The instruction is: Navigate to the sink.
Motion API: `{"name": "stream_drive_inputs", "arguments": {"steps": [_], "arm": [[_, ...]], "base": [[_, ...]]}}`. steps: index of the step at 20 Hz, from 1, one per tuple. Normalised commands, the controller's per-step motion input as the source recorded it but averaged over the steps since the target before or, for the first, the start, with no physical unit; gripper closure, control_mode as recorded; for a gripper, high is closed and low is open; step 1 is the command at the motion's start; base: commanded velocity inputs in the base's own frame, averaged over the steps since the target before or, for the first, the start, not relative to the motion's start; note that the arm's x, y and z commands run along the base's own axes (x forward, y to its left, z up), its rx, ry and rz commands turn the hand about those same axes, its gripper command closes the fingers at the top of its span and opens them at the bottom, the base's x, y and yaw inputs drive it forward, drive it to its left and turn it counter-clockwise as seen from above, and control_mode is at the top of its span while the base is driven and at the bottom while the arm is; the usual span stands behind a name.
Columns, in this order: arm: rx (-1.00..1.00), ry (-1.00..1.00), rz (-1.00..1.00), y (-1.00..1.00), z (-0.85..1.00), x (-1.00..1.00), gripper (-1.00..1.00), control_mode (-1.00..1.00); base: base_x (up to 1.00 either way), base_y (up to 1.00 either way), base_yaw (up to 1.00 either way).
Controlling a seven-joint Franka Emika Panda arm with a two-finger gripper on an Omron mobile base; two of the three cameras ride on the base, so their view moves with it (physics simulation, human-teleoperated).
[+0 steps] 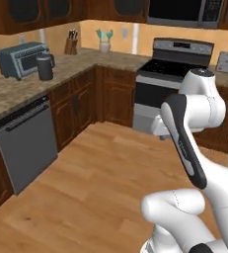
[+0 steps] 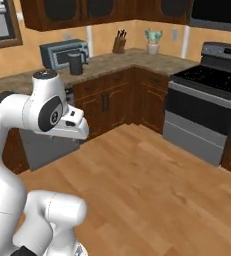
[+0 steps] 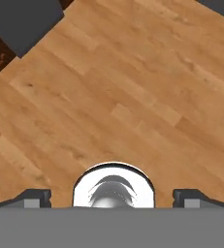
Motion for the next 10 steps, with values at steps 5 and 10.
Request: {"name": "stream_drive_inputs", "arguments": {"steps": [5,10], "arm": [[0.00,0.00,0.00,0.00,0.00,0.00,-1.00,1.00],[0.00,0.00,0.00,0.00,0.00,0.00,-1.00,1.00]], "base": [[1.00,0.16,0.68],[1.00,0.14,0.67]]}}
